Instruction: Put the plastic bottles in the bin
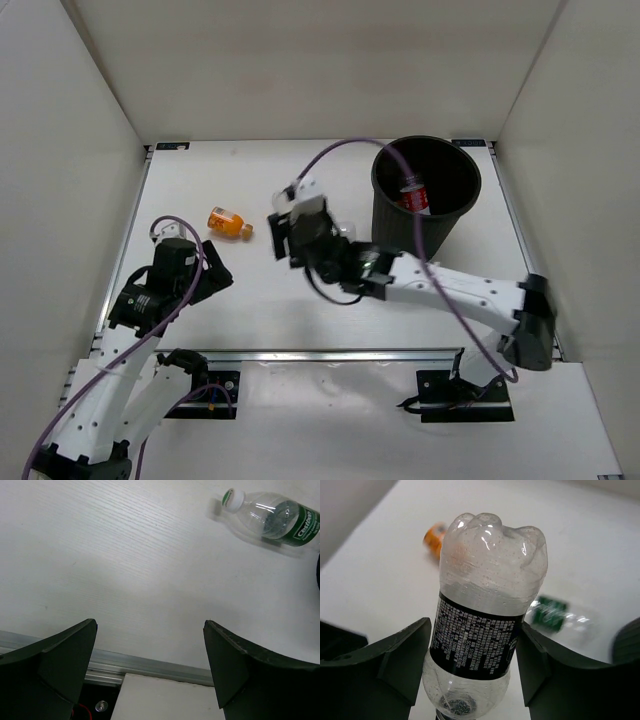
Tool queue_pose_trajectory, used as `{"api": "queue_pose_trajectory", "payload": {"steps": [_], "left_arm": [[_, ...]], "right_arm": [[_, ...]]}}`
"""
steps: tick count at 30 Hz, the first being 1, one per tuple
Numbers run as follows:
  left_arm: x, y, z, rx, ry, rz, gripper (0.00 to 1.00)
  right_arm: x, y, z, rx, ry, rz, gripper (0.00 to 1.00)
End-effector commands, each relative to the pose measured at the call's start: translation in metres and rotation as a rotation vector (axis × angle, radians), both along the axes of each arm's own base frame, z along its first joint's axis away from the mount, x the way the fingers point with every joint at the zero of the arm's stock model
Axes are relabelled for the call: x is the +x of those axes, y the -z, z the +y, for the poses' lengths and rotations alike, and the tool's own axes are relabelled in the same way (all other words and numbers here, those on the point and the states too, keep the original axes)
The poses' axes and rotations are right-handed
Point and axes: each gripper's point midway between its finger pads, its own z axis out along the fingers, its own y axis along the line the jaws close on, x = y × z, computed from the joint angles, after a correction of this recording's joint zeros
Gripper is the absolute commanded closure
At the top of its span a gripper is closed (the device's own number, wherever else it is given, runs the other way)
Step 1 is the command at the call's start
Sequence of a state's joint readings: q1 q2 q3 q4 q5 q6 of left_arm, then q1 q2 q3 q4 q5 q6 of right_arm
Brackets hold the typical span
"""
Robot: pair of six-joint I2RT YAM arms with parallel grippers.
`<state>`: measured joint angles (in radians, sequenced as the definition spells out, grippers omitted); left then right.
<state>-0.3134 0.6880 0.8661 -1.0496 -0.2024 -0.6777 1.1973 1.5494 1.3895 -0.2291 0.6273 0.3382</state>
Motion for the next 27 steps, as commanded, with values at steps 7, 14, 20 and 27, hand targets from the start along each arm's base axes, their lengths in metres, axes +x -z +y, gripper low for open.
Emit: {"api": "queue_pose_trajectory", "payload": {"steps": [7, 14, 20, 27], "left_arm": [[0.039, 0.01, -0.006, -0.025, -0.037, -0.004, 0.01], [0.077, 0.018, 0.005, -0.027, -0.142, 0.023, 0.01], [0.112, 0.014, 0.025, -0.01, -0.233, -0.002, 0.02], [0.148, 0.009, 0.037, -0.005, -0.279, -0.023, 0.02]], "right_arm": [[0.105, -0.125, -0.24, 0.125, 0.299, -0.246, 0.88], [0.161, -0.093, -0.309, 0.074, 0.428, -0.163, 0.86], [0.157, -0.055, -0.326, 0.078, 0.45, -0.095, 0.15], [0.135, -0.12, -0.344, -0.025, 0.576, -0.236, 0.01]]}}
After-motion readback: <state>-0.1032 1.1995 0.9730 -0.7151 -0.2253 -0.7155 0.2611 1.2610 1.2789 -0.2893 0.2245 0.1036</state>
